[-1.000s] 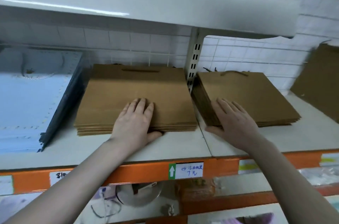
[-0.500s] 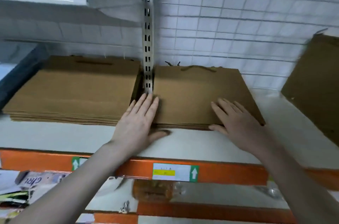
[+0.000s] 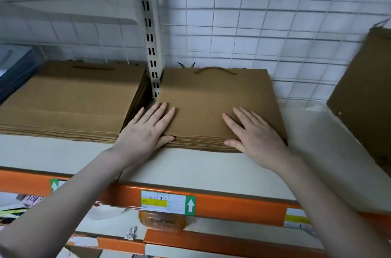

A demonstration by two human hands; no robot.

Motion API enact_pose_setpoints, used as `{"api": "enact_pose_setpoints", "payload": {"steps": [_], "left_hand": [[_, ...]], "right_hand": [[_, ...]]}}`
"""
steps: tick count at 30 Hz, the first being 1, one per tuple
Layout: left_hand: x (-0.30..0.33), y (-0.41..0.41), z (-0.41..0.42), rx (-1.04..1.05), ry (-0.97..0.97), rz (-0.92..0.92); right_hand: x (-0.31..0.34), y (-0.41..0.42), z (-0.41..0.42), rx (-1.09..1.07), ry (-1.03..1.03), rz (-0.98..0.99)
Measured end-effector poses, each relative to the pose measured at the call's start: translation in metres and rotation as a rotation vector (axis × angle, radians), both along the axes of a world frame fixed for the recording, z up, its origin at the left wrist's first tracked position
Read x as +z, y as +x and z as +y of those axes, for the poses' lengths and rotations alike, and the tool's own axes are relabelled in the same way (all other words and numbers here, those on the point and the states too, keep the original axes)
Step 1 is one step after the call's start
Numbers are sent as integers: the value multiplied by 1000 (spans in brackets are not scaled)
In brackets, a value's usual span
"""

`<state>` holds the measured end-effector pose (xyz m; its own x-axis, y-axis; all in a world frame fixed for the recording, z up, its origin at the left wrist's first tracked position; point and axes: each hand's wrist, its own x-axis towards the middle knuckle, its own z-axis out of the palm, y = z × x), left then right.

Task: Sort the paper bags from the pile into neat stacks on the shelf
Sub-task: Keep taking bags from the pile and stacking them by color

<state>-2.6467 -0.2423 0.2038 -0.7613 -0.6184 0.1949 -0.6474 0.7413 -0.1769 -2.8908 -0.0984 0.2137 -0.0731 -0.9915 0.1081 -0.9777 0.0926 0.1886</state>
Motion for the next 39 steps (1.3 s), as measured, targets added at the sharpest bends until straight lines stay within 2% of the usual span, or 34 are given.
{"api": "enact_pose_setpoints", "payload": {"steps": [8,12,18,24,28,32,39], "left_hand": [[4,6,-8,-84,-39,-81],[7,3,-9,-111,-1,-17],[12,-4,-11,-84,58,-34],[15,-1,-7,-91,77,83],[13,-3,-3,-146,-6,150],[10,-4,0,-152,13,177],[11,1,-6,-138,62,161]], "right_hand": [[16,-15,16,85,65,2],[21,-22,17,70,66,-44],[20,-24,16,66,45,-58],[27,-29,23,78,19,58],[21,-28,26,85,-41,118],[15,-26,30,64,-93,83],[20,-34,33,26,-45,-36]]}}
